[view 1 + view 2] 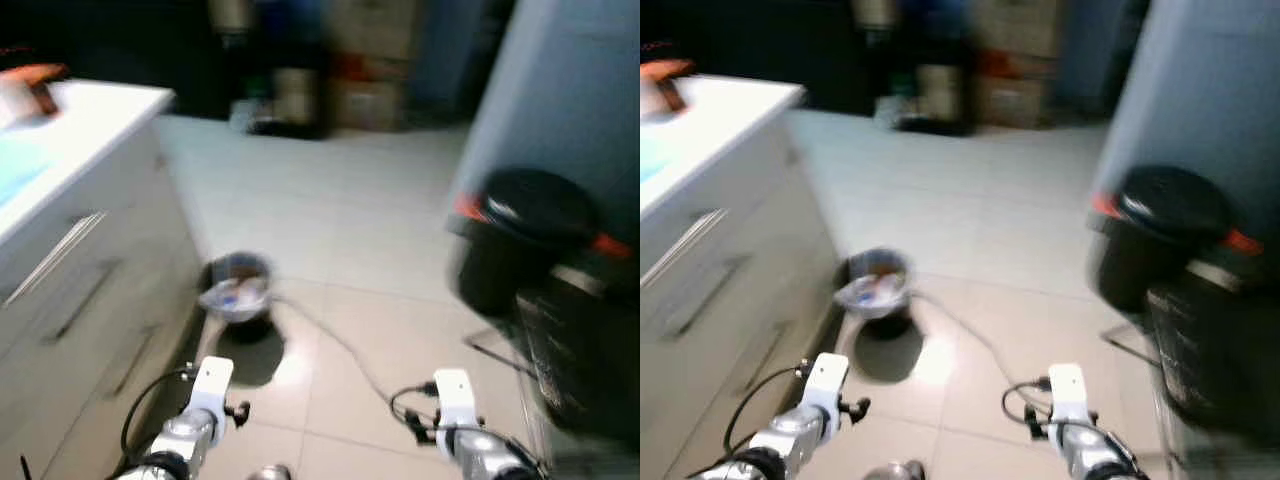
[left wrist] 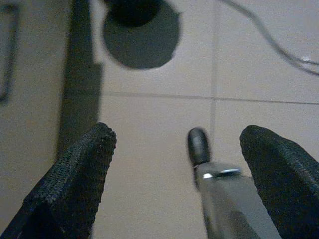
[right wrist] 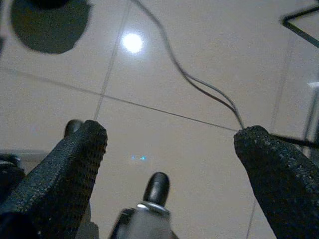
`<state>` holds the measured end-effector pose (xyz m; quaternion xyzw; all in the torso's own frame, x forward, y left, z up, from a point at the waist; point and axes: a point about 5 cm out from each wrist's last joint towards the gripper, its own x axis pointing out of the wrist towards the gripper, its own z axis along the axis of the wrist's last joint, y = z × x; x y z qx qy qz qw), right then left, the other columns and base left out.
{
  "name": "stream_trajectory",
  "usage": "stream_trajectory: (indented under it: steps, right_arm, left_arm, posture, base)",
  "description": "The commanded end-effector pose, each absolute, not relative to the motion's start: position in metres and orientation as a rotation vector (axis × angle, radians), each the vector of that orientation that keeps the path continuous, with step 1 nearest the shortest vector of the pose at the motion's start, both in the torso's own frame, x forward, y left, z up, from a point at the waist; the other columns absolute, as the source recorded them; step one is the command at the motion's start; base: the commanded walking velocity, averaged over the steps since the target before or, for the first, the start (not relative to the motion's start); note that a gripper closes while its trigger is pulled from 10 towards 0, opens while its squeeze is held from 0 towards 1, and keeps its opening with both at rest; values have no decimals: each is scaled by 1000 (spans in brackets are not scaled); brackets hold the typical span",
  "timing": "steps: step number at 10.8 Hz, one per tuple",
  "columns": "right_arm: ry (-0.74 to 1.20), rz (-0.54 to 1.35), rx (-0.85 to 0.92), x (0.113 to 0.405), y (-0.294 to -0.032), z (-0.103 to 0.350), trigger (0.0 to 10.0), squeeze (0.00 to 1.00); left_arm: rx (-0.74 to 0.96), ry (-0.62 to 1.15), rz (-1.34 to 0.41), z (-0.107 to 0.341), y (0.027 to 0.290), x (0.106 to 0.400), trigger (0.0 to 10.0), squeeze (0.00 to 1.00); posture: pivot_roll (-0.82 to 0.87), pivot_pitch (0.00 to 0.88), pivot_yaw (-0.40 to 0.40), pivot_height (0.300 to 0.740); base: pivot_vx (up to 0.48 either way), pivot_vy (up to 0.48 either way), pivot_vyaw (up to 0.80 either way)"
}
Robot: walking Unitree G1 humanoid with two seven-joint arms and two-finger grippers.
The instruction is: Kitchen organization
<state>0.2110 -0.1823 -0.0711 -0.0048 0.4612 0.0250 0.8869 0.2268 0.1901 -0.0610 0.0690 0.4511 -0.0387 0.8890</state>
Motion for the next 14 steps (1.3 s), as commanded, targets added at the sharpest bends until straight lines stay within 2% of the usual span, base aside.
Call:
stream_trajectory:
  steps: [1,14]
  right_arm:
    - [966,63,-30,210,-183,-72,10000,0]
    - [967,115,-102,211,-180,-71,10000,0]
  left_arm:
    - [167,967,-78,-65,195,219,10000,0]
    - [212,998,-82,-67,201,214,10000,0]
  posture:
    - [17,0,36,740]
    - [24,0,50,740]
  base:
    - [0,0,800]
    - [0,0,800]
